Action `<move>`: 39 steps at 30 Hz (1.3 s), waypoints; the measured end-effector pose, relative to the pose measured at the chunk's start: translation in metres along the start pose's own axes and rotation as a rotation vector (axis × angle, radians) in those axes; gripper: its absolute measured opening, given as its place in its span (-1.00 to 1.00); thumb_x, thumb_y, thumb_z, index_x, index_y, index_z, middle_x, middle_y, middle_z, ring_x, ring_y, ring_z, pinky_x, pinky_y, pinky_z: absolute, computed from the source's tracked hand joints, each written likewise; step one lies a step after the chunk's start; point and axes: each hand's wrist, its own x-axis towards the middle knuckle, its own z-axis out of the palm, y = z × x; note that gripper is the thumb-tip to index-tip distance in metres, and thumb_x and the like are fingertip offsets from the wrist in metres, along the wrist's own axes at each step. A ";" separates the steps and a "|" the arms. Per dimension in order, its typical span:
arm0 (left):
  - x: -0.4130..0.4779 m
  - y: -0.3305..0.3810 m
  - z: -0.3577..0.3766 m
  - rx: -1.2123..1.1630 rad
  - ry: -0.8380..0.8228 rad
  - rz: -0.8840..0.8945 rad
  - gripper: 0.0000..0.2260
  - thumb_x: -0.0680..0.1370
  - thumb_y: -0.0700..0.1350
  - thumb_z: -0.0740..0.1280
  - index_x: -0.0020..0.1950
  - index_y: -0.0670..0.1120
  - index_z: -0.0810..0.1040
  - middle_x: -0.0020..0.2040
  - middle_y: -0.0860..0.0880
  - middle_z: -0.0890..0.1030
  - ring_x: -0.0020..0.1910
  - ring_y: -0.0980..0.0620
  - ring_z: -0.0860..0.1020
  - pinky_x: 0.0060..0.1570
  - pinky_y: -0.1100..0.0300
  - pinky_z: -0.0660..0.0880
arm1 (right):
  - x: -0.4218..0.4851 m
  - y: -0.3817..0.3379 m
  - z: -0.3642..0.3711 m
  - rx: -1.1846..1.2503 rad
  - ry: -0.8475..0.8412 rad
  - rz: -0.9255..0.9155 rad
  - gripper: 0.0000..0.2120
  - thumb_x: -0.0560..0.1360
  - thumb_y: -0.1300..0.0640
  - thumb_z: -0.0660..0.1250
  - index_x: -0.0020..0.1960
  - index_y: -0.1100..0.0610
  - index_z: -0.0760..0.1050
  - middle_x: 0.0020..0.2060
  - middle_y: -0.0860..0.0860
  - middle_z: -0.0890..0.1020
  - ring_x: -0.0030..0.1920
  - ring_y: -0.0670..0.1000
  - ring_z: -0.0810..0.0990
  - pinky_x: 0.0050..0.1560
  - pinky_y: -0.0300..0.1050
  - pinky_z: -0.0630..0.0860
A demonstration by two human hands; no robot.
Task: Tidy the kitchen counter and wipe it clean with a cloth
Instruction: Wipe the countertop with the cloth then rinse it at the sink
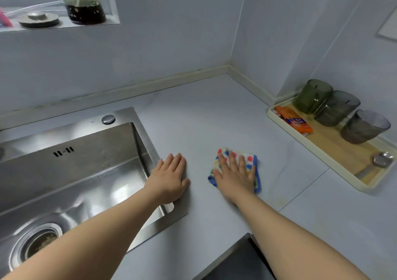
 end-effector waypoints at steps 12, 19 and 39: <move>-0.011 -0.008 0.005 0.054 0.009 0.094 -0.44 0.65 0.09 -0.05 0.56 -0.11 -0.16 0.57 -0.04 -0.17 0.55 -0.06 -0.18 0.51 0.05 -0.18 | -0.035 -0.010 0.016 0.065 0.000 0.145 -0.47 0.62 -0.14 -0.14 0.53 -0.13 -0.25 0.54 -0.08 -0.24 0.53 0.07 -0.27 0.46 0.20 -0.30; -0.025 -0.002 0.004 0.138 -0.001 0.164 -0.46 0.65 0.12 -0.06 0.56 -0.05 -0.12 0.57 0.02 -0.12 0.55 -0.05 -0.12 0.49 -0.02 -0.14 | -0.046 0.011 0.016 0.031 -0.011 0.116 -0.47 0.62 -0.16 -0.16 0.53 -0.14 -0.26 0.53 -0.12 -0.24 0.54 0.01 -0.25 0.50 0.11 -0.26; -0.035 0.094 0.030 0.037 -0.034 0.230 -0.50 0.66 0.08 -0.06 0.56 0.00 -0.09 0.57 0.06 -0.12 0.55 -0.08 -0.16 0.48 -0.07 -0.12 | -0.074 0.050 0.021 0.010 -0.030 -0.022 -0.48 0.63 -0.13 -0.13 0.53 -0.15 -0.26 0.53 -0.09 -0.24 0.53 0.06 -0.29 0.46 0.16 -0.31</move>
